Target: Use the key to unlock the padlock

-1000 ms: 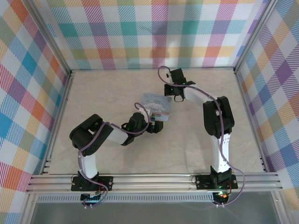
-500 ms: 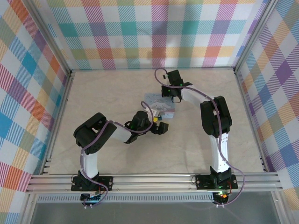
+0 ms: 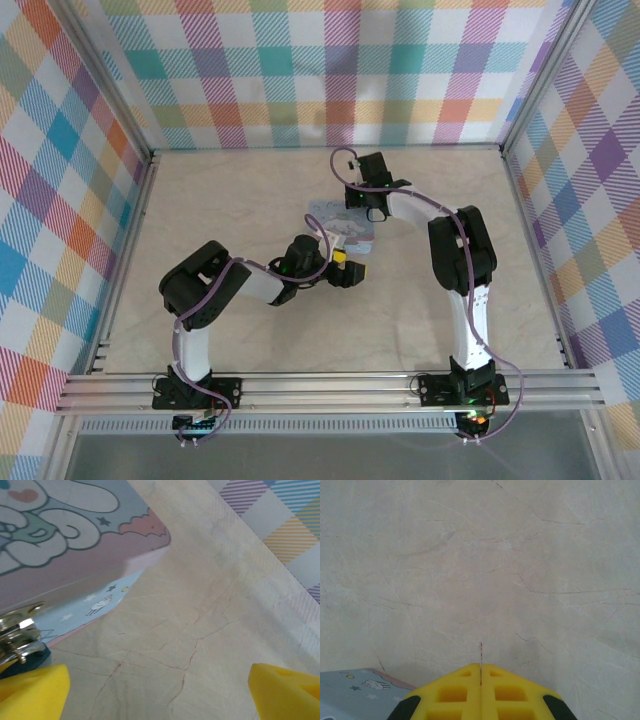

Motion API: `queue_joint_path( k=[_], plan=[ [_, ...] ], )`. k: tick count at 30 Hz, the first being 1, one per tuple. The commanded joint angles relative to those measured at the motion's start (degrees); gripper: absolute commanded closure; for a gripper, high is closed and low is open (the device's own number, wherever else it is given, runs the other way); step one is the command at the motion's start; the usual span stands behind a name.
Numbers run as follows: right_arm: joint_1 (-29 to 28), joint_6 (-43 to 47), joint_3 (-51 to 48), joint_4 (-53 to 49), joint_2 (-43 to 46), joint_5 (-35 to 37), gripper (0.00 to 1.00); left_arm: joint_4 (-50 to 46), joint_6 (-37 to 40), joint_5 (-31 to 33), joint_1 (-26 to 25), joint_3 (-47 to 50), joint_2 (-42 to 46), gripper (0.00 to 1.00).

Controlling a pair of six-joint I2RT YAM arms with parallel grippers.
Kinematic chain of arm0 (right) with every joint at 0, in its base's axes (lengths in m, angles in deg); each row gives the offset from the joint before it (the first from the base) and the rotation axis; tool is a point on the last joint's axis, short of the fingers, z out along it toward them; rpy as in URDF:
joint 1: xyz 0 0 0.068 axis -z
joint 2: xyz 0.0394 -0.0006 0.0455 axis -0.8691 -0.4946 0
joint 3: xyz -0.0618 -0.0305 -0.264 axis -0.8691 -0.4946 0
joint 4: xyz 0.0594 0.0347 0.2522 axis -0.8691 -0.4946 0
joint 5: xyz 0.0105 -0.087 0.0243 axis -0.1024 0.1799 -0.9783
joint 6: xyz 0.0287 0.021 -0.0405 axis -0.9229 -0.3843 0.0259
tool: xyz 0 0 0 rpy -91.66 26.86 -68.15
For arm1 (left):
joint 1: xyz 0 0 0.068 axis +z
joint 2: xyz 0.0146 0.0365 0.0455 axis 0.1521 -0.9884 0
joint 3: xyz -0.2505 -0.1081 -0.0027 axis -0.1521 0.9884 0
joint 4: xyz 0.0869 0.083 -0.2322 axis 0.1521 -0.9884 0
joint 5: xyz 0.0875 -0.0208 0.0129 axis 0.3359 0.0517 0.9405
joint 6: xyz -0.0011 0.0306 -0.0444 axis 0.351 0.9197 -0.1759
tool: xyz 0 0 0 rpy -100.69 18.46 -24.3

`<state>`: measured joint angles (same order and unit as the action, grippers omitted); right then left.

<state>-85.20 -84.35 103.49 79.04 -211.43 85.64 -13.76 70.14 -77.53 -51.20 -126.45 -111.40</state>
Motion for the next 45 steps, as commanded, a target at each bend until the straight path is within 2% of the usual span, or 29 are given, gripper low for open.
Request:
queue_joint_path(
  k=[1,12,17,22,31,39,45],
  plan=[
    [-0.91,0.91,-1.77,-4.11,0.96,-0.15,1.00,2.27,-0.53,4.20,0.54,2.35,1.63,0.07],
    [-2.09,1.41,-0.16,-7.25,0.61,-0.36,1.00,-0.04,1.67,14.90,0.82,7.64,7.26,0.03],
    [-3.10,0.09,-2.82,-7.24,2.80,-0.70,1.00,-0.42,2.20,14.58,1.24,7.92,7.74,0.03],
    [-3.20,-1.26,-2.17,-8.62,3.25,-1.00,1.00,1.74,0.86,11.61,1.24,7.75,5.24,0.03],
    [-4.02,-1.88,-1.17,-9.32,1.92,-1.49,1.00,4.21,-0.89,10.92,-1.42,3.77,0.02,0.04],
    [-3.66,-0.81,1.72,-11.70,2.68,0.35,1.00,3.80,0.46,10.10,-1.39,4.48,1.47,0.03],
    [-1.20,-2.21,6.55,-14.46,4.31,2.28,1.00,3.34,0.71,9.10,-0.84,6.40,3.32,0.01]
  ],
)
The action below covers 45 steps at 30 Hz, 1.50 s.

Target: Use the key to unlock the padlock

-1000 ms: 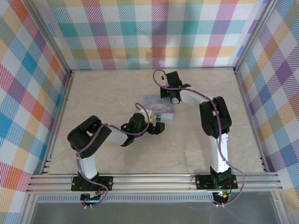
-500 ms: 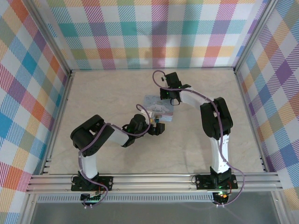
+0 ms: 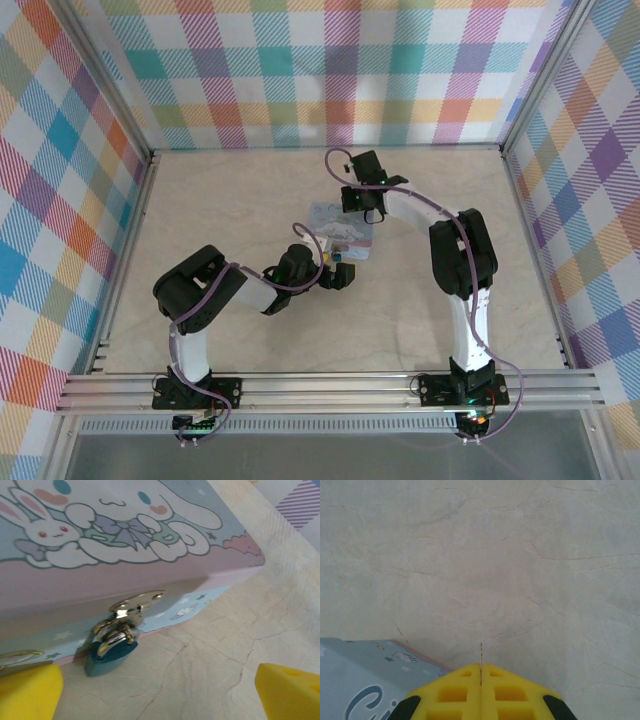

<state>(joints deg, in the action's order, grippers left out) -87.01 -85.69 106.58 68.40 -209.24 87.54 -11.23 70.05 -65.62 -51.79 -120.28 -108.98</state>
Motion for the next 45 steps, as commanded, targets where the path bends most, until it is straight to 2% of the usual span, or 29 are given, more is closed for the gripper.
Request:
queue_joint_path(
  k=[1,8,13,21,31,41,45],
  plan=[
    [1.08,-1.06,4.12,-4.27,2.36,0.67,1.00,0.71,0.76,-3.24,-0.22,0.26,1.25,0.01],
    [3.86,-2.04,3.64,-5.71,5.10,5.51,1.00,-1.80,0.62,-5.84,0.33,-0.35,3.06,0.00],
    [5.29,-1.79,0.61,-6.39,5.62,9.18,1.00,-2.68,0.97,-3.56,0.36,-0.78,2.78,0.00],
    [5.32,-2.30,-3.35,-4.64,3.82,6.10,1.00,-1.73,1.15,1.80,-0.28,-2.22,0.61,0.00],
    [2.87,-4.22,-6.88,-2.72,2.28,1.19,1.00,-2.36,1.40,-1.80,-0.48,-5.90,-3.07,0.00],
    [0.91,-4.96,-8.54,-1.87,2.58,0.01,1.00,0.71,-0.49,-9.24,0.13,-7.69,-4.42,0.04],
    [0.73,-4.86,-9.01,-1.57,3.36,0.20,1.00,1.84,-2.18,-13.37,0.92,-8.35,-4.65,0.09]
  ],
)
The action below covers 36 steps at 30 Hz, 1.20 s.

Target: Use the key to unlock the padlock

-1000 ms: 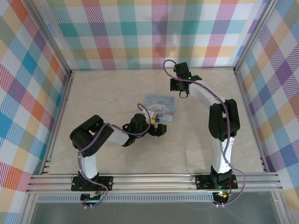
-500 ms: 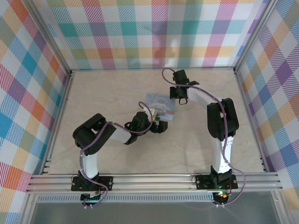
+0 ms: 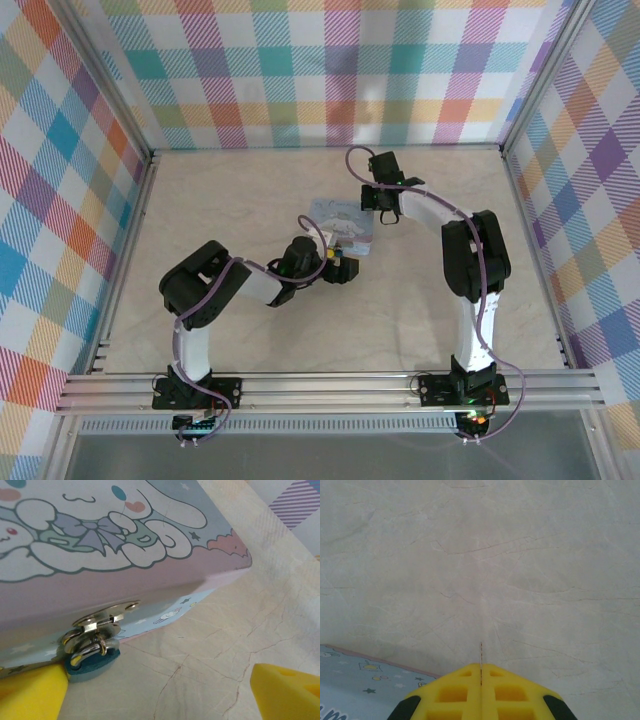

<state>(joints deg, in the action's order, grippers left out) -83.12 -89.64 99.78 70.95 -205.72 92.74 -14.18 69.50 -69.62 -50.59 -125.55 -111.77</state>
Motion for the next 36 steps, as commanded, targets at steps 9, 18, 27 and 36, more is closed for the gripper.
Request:
queue_joint_path(
  k=[9,18,27,36],
  plan=[
    [-3.22,-1.01,-2.65,-3.86,-0.09,-5.14,1.00,6.37,-3.86,-11.41,0.74,-2.41,-1.19,0.17],
    [-3.32,-1.16,-3.51,-3.65,0.29,-5.36,1.00,7.67,-6.33,-4.83,0.80,-1.38,-1.73,0.12],
    [-3.34,-1.47,-4.19,-3.00,0.95,-5.28,1.00,16.59,-12.62,-3.54,0.83,1.32,-2.73,0.11],
    [-3.34,-2.02,-4.75,-2.55,1.49,-5.43,1.00,23.80,-14.83,-2.62,0.89,8.53,-0.60,0.19]
  ],
)
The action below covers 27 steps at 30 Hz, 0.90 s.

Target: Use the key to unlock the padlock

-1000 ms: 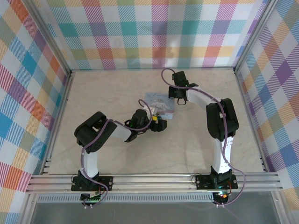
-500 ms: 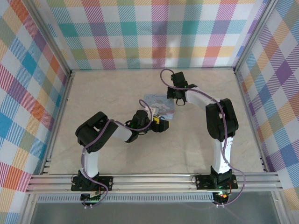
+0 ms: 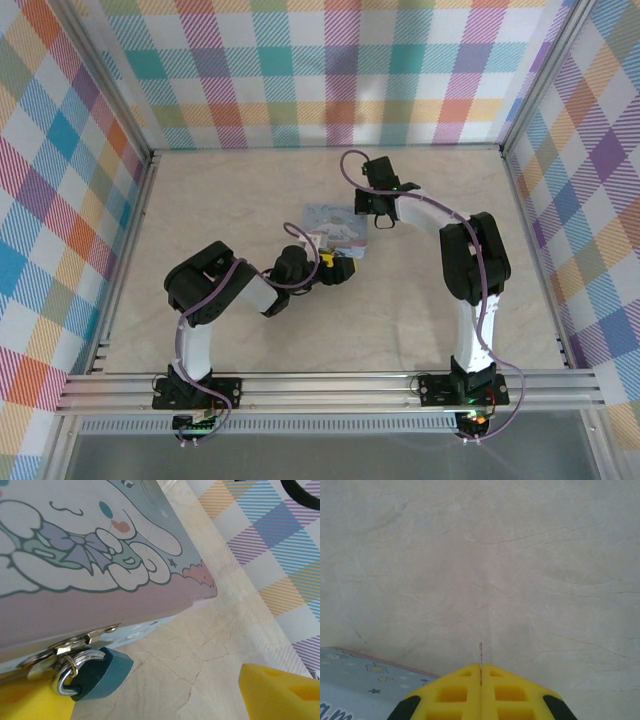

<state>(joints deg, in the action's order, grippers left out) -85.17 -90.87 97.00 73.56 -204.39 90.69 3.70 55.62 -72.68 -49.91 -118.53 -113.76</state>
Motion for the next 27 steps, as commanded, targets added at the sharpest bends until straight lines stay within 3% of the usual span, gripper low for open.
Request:
queue_joint_path(
  k=[1,19,27],
  plan=[
    [-1.28,-0.86,-2.04,-5.18,0.23,-3.47,1.00,6.42,-1.19,0.40,0.21,1.88,1.35,0.20],
    [-1.20,-0.73,-0.79,-6.49,1.99,-1.90,1.00,10.83,-3.30,-2.43,1.68,5.43,0.68,0.33],
    [-0.52,-0.38,0.30,-8.32,4.52,0.02,1.00,10.36,-3.62,-3.28,1.62,3.62,-1.90,0.30]
  ],
)
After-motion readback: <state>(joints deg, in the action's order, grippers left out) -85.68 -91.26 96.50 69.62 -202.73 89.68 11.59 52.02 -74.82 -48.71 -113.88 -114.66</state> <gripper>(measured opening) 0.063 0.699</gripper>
